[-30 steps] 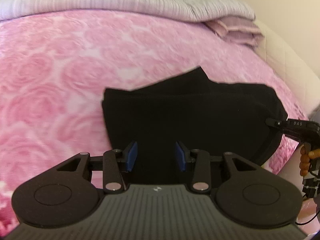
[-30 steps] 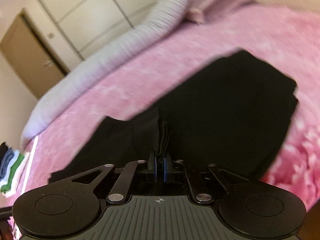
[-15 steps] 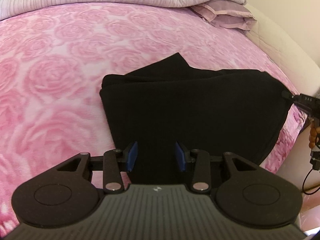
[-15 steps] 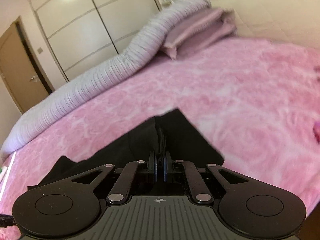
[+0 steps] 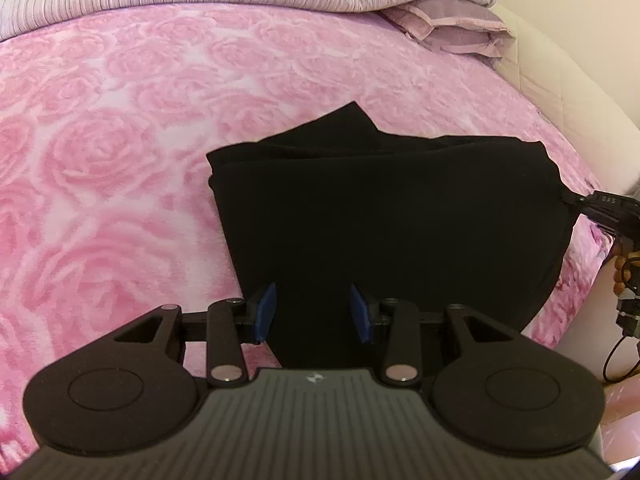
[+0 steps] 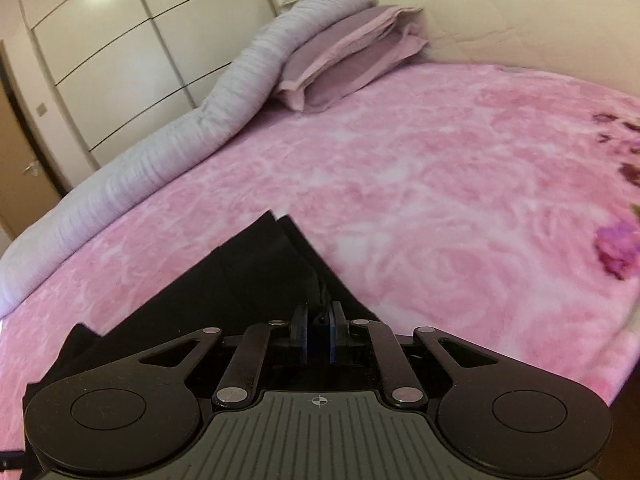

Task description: Fold clothes

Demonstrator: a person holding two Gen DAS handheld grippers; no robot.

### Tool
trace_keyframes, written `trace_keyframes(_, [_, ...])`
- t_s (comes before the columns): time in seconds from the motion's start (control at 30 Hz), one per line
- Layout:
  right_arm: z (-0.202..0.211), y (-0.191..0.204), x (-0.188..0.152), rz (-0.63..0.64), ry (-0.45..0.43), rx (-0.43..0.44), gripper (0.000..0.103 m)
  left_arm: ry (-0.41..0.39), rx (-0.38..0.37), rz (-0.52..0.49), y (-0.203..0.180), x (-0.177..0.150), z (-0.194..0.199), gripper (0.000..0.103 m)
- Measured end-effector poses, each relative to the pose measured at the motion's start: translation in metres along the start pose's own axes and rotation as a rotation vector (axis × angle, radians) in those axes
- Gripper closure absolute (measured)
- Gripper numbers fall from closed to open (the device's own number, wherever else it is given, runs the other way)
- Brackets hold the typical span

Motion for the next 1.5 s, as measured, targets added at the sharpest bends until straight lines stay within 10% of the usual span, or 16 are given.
trace_keyframes(0.13, [0.029,0.015,-0.012,0.108,-0.118,-0.049,0.073,-0.024,-0.018,-0.011,-0.002,-0.002,0.007,0.068])
trace_keyframes(0.7, [0.014,0.024,-0.066,0.131,0.008,-0.174,0.072,0.035,0.005,-0.132,-0.029,-0.01,-0.008,0.07])
trace_keyframes(1.5, [0.233,0.087,-0.181,0.279,0.137,-0.1,0.061,-0.088,0.191,-0.126,-0.123,-0.093,0.171,0.06])
Point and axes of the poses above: each gripper's, at about its wrist camera, not at the fingertips, and z roughly against the way its jaws point, y to its left, x to its top, the point moved 3 cm from there along -z, roughly the way its jaws point, and after that the axes turned 15 degrees about -z, right-handed, at the moved point
